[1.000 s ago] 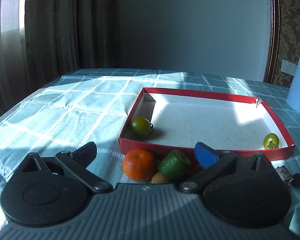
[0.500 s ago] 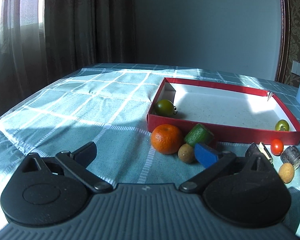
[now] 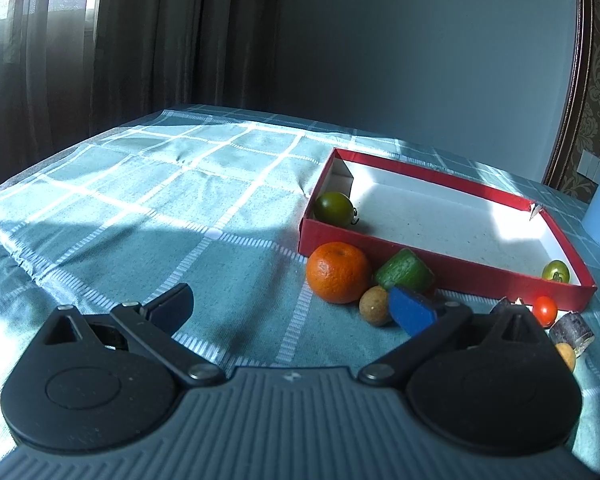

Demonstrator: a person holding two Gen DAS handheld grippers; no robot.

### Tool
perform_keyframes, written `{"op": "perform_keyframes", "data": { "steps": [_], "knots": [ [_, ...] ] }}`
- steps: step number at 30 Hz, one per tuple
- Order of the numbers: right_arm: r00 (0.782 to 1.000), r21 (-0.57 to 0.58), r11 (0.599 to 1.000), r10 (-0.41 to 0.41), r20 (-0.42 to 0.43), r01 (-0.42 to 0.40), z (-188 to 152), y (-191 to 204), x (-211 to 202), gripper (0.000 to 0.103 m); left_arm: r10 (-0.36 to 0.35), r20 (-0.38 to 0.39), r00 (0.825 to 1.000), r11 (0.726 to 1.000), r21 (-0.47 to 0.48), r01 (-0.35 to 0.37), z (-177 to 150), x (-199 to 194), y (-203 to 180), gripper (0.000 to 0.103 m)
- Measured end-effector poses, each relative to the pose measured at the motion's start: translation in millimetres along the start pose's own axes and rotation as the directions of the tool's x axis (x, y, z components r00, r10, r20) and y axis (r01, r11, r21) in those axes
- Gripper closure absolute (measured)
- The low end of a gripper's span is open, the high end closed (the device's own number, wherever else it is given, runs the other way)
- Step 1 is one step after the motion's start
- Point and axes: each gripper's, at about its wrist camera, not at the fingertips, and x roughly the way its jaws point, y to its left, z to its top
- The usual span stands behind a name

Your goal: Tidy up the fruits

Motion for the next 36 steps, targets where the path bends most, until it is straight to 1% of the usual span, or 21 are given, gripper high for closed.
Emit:
{"op": "perform_keyframes", "data": {
  "steps": [1,3,5,7,9,10,12,13,15,21,27,30,36],
  "knots": [
    [1.0,-0.006,1.0,-0.004,-0.007,0.004,1,4,3,0.024,-0.001,0.001,1.0,1.0,-0.001,0.001,0,-1,0,0.0],
    [1.0,-0.011,1.0,-0.016,-0.021,0.016,4,8,11,0.031,0.0,0.001,1.0,1.0,-0.001,0.0,0,-1,0,0.0],
    [0.998,-0.022,1.0,-0.018,-0.052,0.017,6,13,22,0.035,-0.002,0.0,1.0,1.0,-0.002,0.002,0,-1,0,0.0],
    [0.996,-0.022,1.0,-0.02,-0.089,0.018,7,16,31,0.043,-0.002,0.0,1.0,1.0,-0.002,0.002,0,-1,0,0.0],
    [0.995,-0.011,1.0,-0.024,-0.099,0.023,7,16,35,0.044,-0.003,0.001,1.0,1.0,-0.001,0.003,0,-1,0,0.0],
    [0.994,-0.003,1.0,-0.018,-0.104,0.018,7,15,36,0.05,-0.002,0.002,1.0,1.0,-0.001,0.002,-1,-1,0,0.0],
    [0.993,0.015,1.0,-0.015,-0.116,0.017,7,13,39,0.055,-0.002,0.0,1.0,1.0,-0.003,0.002,0,-1,1,0.0],
    [0.993,0.038,0.999,0.007,-0.121,-0.002,7,10,40,0.061,-0.001,-0.001,1.0,1.0,-0.004,0.001,0,0,1,0.0],
    [0.991,0.072,0.997,0.046,-0.127,-0.037,7,6,40,0.069,-0.001,-0.002,1.0,1.0,-0.005,0.001,0,-1,1,0.0],
    [0.99,0.099,0.993,0.068,-0.121,-0.056,6,4,38,0.07,0.0,-0.004,1.0,1.0,-0.006,0.0,0,-1,1,0.0],
    [0.994,0.097,0.993,0.079,-0.072,-0.072,10,7,28,0.07,0.001,-0.004,1.0,1.0,-0.007,-0.001,0,0,1,0.0],
    [0.997,0.111,0.991,0.077,-0.028,-0.074,22,4,20,0.07,0.001,-0.007,1.0,1.0,-0.008,-0.001,-1,0,2,0.0],
    [0.999,0.1,0.995,0.027,0.034,-0.03,58,-8,22,0.07,0.003,-0.008,1.0,1.0,-0.008,-0.003,-1,0,2,0.0]
  ]
}}
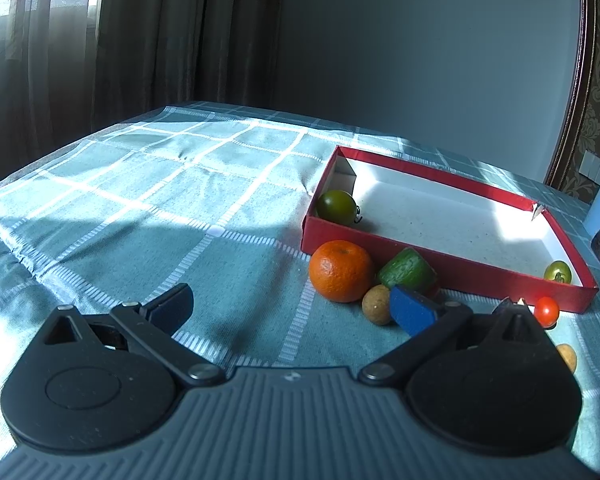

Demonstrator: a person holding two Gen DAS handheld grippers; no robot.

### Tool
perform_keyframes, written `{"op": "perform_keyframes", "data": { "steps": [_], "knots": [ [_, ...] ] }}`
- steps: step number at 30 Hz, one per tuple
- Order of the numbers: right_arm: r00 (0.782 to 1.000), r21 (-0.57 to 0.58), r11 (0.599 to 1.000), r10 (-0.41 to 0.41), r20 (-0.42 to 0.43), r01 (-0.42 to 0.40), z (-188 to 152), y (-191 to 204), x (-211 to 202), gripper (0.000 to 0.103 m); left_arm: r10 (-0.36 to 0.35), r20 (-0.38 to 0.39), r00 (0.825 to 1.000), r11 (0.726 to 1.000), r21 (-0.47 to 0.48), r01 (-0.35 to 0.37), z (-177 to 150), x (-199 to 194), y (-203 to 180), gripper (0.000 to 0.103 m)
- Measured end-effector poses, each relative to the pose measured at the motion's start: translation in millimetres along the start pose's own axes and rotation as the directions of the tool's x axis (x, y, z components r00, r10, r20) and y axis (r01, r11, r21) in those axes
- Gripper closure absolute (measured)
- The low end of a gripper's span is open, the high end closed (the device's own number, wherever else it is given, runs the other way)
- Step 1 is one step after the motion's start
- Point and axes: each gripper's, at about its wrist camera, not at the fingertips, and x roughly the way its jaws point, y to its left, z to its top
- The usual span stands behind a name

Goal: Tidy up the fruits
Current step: 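Grasp the dark cylindrical slice with the right gripper, then set the dark slice inside the tray and open the right gripper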

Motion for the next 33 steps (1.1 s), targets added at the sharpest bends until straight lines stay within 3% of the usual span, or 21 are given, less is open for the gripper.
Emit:
{"op": "perform_keyframes", "data": {
  "steps": [10,25,32,33],
  "knots": [
    [0.991,-0.032,0.993,-0.114,-0.076,0.112,8,-23,60,0.07,-0.002,-0.003,1.0,1.0,0.001,0.002,0,1,-1,0.0],
    [0.975,-0.112,0.975,-0.202,-0.093,0.192,2,-26,94,0.07,0.004,-0.011,1.0,1.0,0.006,-0.004,-1,2,-2,0.0],
    [0.977,-0.11,0.975,-0.203,-0.072,0.194,-1,-18,78,0.06,0.009,-0.02,1.0,1.0,0.002,-0.009,-1,4,-1,0.0],
    [0.976,-0.105,0.974,-0.207,-0.064,0.2,-2,-16,71,0.054,0.01,-0.021,1.0,1.0,0.002,-0.01,-1,4,-1,0.0]
  ]
}}
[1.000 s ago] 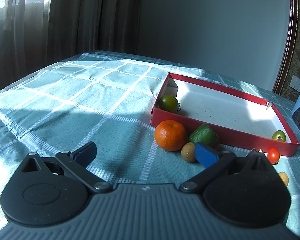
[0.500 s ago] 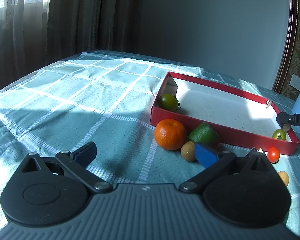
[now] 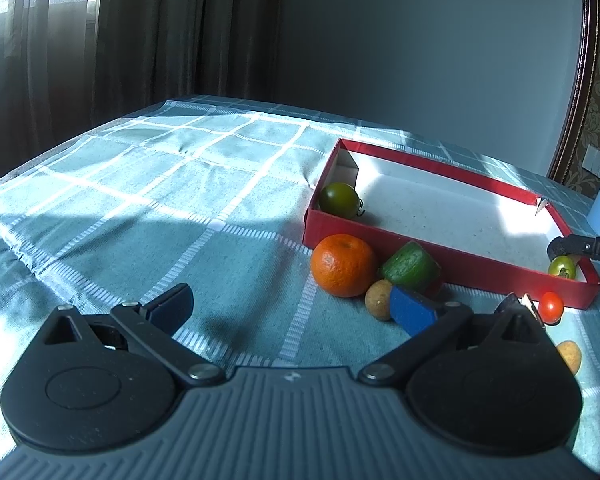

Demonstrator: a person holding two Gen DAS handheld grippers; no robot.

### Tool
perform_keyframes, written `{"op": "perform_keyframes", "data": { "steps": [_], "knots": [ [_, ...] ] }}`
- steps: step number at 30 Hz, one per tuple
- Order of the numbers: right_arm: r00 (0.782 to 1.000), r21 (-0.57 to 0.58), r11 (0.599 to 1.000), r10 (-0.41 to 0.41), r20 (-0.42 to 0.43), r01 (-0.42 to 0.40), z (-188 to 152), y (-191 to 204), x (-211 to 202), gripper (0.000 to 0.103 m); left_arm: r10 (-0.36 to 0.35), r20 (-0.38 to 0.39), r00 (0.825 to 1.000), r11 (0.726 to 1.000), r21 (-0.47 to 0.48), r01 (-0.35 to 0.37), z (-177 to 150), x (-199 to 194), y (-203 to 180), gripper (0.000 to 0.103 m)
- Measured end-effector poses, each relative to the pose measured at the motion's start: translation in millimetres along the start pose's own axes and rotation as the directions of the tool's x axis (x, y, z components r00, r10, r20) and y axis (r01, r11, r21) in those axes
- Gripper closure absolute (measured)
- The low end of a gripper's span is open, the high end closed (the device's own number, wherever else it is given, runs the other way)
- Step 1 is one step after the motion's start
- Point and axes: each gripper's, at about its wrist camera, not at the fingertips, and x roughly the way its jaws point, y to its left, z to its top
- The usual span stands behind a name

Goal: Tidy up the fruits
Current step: 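Set the dark slice inside the tray and open the right gripper, then close the left gripper on the mandarin orange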

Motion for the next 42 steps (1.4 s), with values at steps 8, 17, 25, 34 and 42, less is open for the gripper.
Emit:
{"op": "perform_keyframes", "data": {
  "steps": [8,17,25,34,42],
  "knots": [
    [1.0,0.087,0.996,-0.004,0.015,0.003,-35,-8,-66,0.031,-0.005,0.011,1.0,1.0,-0.001,0.005,0,-2,-1,0.0],
    [0.999,0.135,0.99,0.043,0.007,-0.044,-57,-18,-72,0.031,-0.085,0.043,0.995,0.996,0.012,0.084,-1,-12,-1,0.0],
    [0.997,0.145,0.986,0.078,0.007,-0.079,-59,-18,-74,0.027,-0.114,0.095,0.989,0.974,0.204,0.093,0,-20,-23,0.011],
    [0.995,0.127,0.987,0.099,-0.007,-0.098,-59,-14,-73,0.027,-0.024,0.083,0.996,0.954,0.301,-0.002,20,12,0,0.019],
    [0.995,0.123,0.987,0.102,-0.012,-0.1,-59,-14,-72,0.027,-0.111,0.067,0.992,0.947,0.311,0.084,23,16,-6,0.017]
  ]
}}
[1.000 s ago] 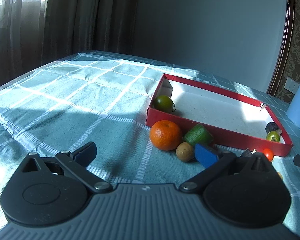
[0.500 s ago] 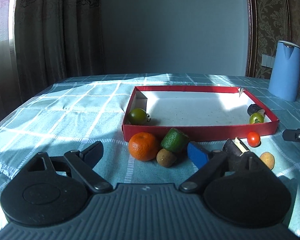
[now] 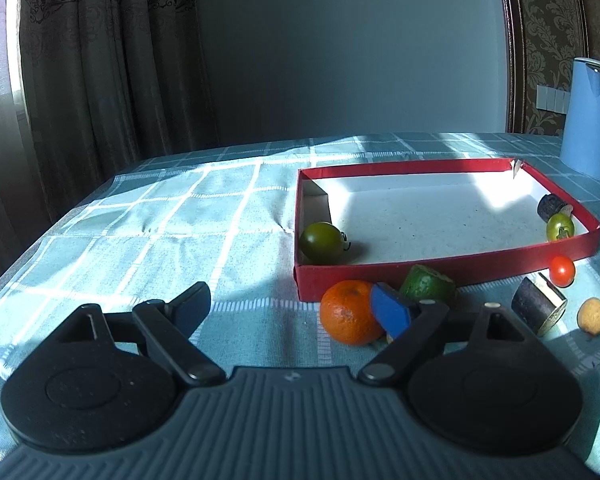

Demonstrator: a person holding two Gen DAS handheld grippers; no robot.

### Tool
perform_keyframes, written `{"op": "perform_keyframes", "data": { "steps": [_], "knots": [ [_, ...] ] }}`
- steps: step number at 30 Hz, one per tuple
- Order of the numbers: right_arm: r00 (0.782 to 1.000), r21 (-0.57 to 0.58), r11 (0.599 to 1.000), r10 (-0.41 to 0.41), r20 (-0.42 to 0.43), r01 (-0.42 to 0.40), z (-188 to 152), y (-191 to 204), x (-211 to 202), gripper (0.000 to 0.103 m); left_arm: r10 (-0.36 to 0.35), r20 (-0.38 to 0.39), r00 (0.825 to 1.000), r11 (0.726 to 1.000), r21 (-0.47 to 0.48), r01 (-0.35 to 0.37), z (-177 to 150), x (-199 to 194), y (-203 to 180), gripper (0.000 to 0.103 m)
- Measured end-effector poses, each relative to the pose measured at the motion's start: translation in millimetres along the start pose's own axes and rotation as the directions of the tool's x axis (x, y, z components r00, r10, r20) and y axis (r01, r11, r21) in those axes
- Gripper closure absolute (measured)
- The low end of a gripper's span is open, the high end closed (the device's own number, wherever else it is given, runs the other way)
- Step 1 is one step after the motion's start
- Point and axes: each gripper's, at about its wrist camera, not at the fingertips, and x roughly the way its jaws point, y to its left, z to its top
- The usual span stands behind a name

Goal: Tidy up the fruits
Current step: 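Close the left gripper on the mandarin orange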

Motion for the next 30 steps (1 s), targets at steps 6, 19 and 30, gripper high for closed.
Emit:
{"op": "perform_keyframes", "data": {
  "steps": [6,19,30],
  "knots": [
    [1.0,0.001,1.0,0.001,-0.001,-0.001,0,-1,0,0.027,0.007,-0.004,1.0,0.999,0.032,-0.007,2,9,-17,0.016],
    [1.0,0.004,1.0,0.0,-0.01,0.0,0,-1,2,0.026,-0.091,-0.051,0.995,0.993,-0.079,0.087,-1,16,-11,0.06],
    [1.0,0.013,1.0,0.0,-0.013,0.0,0,-3,3,0.024,-0.101,-0.035,0.994,0.989,-0.11,0.097,-5,6,-10,0.066]
  ]
}}
